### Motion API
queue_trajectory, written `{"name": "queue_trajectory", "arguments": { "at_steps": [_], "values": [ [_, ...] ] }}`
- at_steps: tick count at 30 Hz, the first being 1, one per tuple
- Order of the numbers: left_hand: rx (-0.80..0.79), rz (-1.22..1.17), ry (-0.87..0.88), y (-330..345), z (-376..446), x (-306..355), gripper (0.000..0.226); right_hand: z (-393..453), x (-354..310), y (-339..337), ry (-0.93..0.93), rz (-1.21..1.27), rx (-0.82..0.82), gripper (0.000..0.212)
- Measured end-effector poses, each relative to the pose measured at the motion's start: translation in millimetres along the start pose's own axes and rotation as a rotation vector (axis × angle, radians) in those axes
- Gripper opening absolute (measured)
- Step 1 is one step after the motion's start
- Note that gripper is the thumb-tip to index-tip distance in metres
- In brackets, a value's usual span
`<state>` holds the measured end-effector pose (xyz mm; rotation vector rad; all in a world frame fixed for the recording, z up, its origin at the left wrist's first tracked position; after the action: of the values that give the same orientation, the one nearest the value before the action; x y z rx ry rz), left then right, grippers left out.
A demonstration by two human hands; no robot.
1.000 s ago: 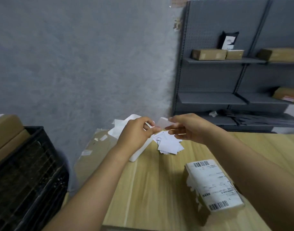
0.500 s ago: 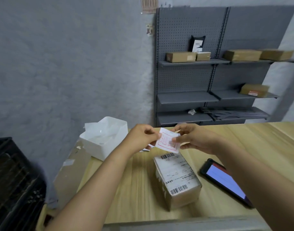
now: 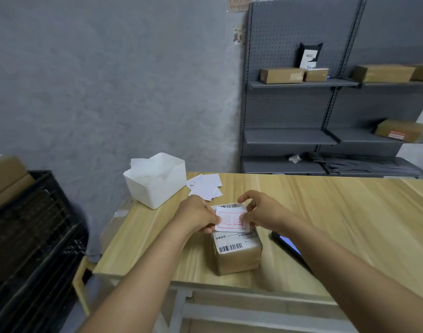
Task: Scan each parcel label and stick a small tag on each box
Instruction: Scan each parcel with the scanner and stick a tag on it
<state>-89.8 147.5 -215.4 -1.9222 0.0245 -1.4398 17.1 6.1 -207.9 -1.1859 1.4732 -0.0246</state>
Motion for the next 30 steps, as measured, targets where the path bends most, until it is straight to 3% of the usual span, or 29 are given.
{"name": "queue_trajectory", "arguments": {
  "at_steps": [3,6,11,14,18,23,27,30],
  "values": [
    [0.075,0.104,0.028,1,-6,4,0.022,-1,-4,2,-0.058,-0.108,0.053,0.039],
    [0.116,0.262,0.057,1,-11,14,0.007,-2,-8,4,-0.105,-0.178,0.104,0.041],
    [0.122,0.621,0.108,2,-20,31,0.030,-10,-9,2,-0.159,-0.283,0.226,0.045],
    [0.155,0.831,0.205,3,-24,41,0.048,-24,-18,-2,-0.331,-0.418,0.323,0.037],
    [0.107,0.760,0.316,15,-28,41,0.033,-36,-15,5,-0.446,-0.579,0.305,0.023],
    [0.158,0.724,0.175,-1,-39,13,0.039,-33,24,-15,-0.223,-0.466,0.319,0.036],
    [0.102,0.673,0.324,24,-50,23,0.046,-44,20,0,-0.315,-0.369,0.237,0.044],
    [0.095,0.697,0.271,36,-56,20,0.045,-49,17,24,-0.328,-0.442,0.150,0.043]
  ]
}}
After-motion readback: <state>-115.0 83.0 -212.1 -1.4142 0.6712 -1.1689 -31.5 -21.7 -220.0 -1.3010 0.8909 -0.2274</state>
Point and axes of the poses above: each hand's wrist, its own z-axis towards the middle knuckle, its own y-axis out of the palm, x = y × z, the point moved 8 cm from there along z, towards the middle knuckle, and after that the axes turned 11 degrees about y, right-handed, at the moved point
